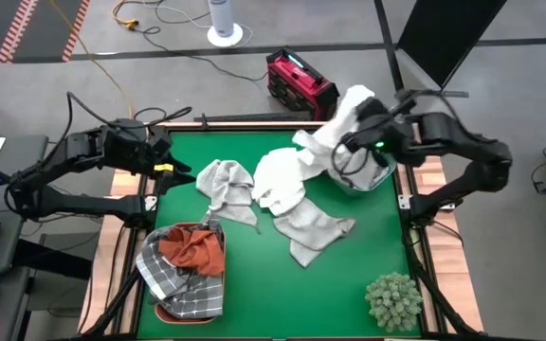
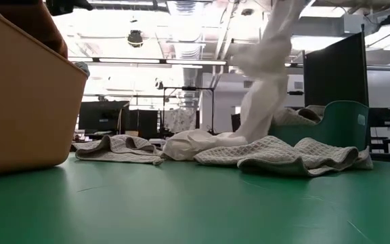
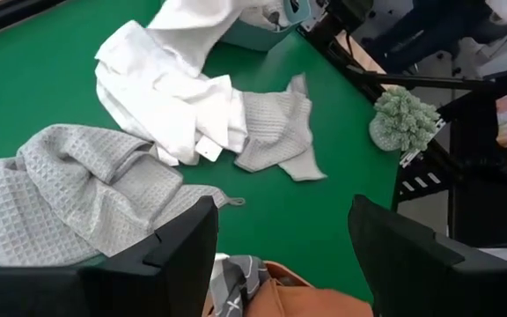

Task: Sort towels by color in basket
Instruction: Put the white towel into the green bin

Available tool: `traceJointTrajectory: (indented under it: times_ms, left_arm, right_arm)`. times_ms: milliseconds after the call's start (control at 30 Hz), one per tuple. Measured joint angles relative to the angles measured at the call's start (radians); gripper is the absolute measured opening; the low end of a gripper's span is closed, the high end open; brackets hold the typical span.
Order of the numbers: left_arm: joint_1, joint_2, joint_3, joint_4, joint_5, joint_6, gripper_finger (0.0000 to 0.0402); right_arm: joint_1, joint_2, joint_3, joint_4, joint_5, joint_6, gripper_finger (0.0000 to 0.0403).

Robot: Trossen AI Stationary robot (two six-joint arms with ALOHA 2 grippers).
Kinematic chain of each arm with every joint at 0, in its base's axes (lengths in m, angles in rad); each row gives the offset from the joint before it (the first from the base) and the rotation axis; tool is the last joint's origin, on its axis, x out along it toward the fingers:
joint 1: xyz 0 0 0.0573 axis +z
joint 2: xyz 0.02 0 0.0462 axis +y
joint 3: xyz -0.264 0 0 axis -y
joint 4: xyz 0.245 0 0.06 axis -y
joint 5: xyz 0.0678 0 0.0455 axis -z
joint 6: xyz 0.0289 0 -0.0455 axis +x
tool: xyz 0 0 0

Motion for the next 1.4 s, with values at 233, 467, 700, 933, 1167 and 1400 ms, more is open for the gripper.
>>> traceJointTrajectory:
  times_ms: [233,467,700,933,1167,1400]
  left_arm:
    - [0.000,0.000,0.000,0.016,0.001,-0.003,0.0242]
    - [0.000,0.002,0.000,0.129,0.074,-0.037,0.0242]
    - [0.000,0.001,0.000,0.229,0.102,-0.043,0.0242]
    - [0.000,0.001,0.000,0.244,0.060,0.060,0.0242]
    - [0.000,0.027,0.001,0.360,-0.105,0.257,0.0242]
    - [0.003,0.081,0.000,0.320,-0.067,0.232,0.0242]
  right_arm:
    - [0.000,-0.098,0.001,0.278,0.221,-0.260,0.0015]
    - [-0.112,-0.107,0.001,0.319,0.286,-0.417,0.0017]
    - [-0.301,-0.013,0.001,0.043,-0.191,-0.203,0.0017]
    - [-0.386,0.170,0.000,-0.194,-0.595,0.088,0.0018]
    - [-0.445,0.358,-0.144,-0.107,-0.854,0.090,0.0018]
    - [-0.528,0.402,-0.409,0.167,-0.984,0.030,0.0019]
